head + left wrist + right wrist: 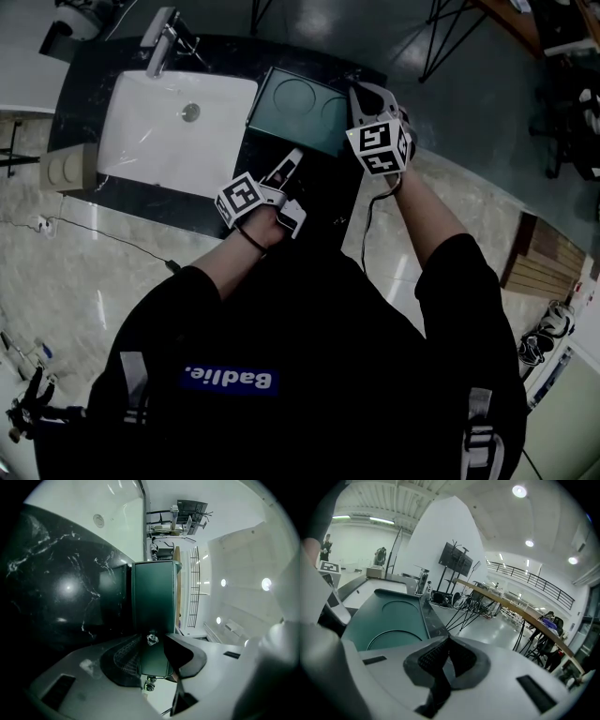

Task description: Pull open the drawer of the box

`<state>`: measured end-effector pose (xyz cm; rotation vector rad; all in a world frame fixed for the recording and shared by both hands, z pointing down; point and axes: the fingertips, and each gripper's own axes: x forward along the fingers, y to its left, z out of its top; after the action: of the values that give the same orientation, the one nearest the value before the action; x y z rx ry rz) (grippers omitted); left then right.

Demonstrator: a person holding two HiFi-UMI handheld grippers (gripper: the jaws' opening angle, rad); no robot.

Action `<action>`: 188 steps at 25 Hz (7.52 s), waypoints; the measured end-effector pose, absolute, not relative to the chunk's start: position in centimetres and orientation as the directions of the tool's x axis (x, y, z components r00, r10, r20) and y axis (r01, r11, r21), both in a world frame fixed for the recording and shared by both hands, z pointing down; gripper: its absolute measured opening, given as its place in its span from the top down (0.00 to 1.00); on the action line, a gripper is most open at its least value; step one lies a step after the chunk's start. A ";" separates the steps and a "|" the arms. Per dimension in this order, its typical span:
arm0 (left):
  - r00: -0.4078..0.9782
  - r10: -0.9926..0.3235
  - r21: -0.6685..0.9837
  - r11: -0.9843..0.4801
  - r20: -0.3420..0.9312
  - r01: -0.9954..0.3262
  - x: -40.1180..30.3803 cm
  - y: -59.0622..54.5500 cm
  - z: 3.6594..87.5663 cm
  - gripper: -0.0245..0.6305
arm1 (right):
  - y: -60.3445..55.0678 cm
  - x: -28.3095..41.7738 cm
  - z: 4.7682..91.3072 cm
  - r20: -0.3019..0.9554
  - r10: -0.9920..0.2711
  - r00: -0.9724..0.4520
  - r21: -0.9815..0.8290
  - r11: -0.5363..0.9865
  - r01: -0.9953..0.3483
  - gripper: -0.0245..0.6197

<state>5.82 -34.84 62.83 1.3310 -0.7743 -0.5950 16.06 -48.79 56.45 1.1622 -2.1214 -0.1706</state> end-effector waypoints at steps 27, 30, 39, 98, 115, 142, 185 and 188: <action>0.630 -0.761 0.987 0.143 0.157 -0.072 5.0 -32.6 62.5 0.85 | -48.9 16.3 56.5 0.512 -0.787 -0.343 0.419 0.578 -0.701 0.96; 0.624 -0.761 0.983 0.160 0.177 -0.084 4.7 -31.8 62.7 0.85 | -48.9 16.4 56.4 0.514 -0.788 -0.340 0.419 0.576 -0.702 0.96; 0.623 -0.765 0.986 0.145 0.165 -0.082 4.1 -29.8 62.5 0.85 | -48.9 16.5 56.4 0.513 -0.792 -0.332 0.428 0.571 -0.701 0.96; 0.490 -0.831 0.964 0.249 0.262 -0.093 2.1 -24.3 63.3 0.85 | -48.9 16.3 56.4 0.510 -0.775 -0.373 0.413 0.602 -0.684 0.96; 0.360 -0.895 0.964 0.247 0.264 -0.095 -0.1 -22.3 61.9 0.85 | -46.0 17.2 53.2 0.433 -0.785 -0.444 0.376 0.605 -0.702 0.96; 0.759 -0.649 0.949 -0.201 0.055 -0.241 -7.5 -15.5 52.1 0.85 | -19.8 8.8 46.2 0.320 -0.926 -0.198 0.131 0.250 -0.959 0.96; 0.837 -0.528 0.159 -0.822 0.147 -0.547 2.2 11.3 39.8 0.96 | 10.7 5.2 42.1 0.185 -0.882 -0.433 -0.128 0.415 -0.901 0.96; 0.824 -0.551 0.107 -0.819 0.131 -0.564 -0.1 11.3 39.1 0.96 | 10.8 3.9 40.5 0.159 -0.893 -0.422 -0.084 0.414 -0.907 0.96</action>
<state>-0.12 11.33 39.08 2.8651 -0.8801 0.1423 3.87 10.81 40.48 1.6371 -2.5656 0.2397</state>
